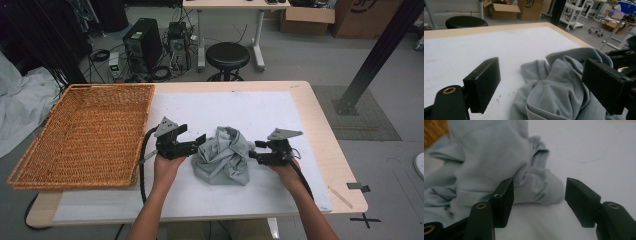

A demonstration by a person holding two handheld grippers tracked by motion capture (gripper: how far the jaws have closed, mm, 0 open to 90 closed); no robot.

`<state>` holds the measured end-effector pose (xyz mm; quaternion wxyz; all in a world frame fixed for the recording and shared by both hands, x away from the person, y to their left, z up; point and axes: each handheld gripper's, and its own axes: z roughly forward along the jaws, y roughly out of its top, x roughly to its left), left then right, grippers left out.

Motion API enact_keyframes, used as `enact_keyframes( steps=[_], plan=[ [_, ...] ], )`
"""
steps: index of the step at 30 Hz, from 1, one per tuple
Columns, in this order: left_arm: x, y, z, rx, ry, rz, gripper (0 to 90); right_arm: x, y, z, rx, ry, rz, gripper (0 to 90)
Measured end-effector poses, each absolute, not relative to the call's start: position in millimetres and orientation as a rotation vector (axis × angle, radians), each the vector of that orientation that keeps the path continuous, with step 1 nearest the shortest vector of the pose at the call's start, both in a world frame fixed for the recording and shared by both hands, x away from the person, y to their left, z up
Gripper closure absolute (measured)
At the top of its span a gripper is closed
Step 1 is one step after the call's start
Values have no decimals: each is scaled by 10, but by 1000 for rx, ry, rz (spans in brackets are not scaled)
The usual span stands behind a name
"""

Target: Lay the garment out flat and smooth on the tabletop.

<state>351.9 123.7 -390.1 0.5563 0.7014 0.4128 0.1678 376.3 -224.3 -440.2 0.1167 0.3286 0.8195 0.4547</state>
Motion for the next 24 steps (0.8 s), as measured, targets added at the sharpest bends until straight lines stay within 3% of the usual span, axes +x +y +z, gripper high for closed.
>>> enact_keyframes(
  steps=[1,5,8,17,20,24],
  plan=[
    [3535,1242,-3913,1659,981,394,162,3802,-2174,-4422,949,2434,1279,476],
    [3556,1243,-3932,1671,988,394,162,3913,-2097,-4454,919,2478,1191,784],
    [3569,1241,-3946,1676,994,393,163,4003,-2106,-4423,905,2427,1180,835],
    [3579,1230,-3979,1697,1003,386,170,4383,-2218,-4372,1196,2142,1135,814],
    [3608,1198,-4026,1720,996,363,208,4349,-2350,-4376,1274,2101,1229,628],
    [3652,1109,-4119,1762,961,288,279,4125,-2556,-4287,1261,2016,1330,592]
  ],
)
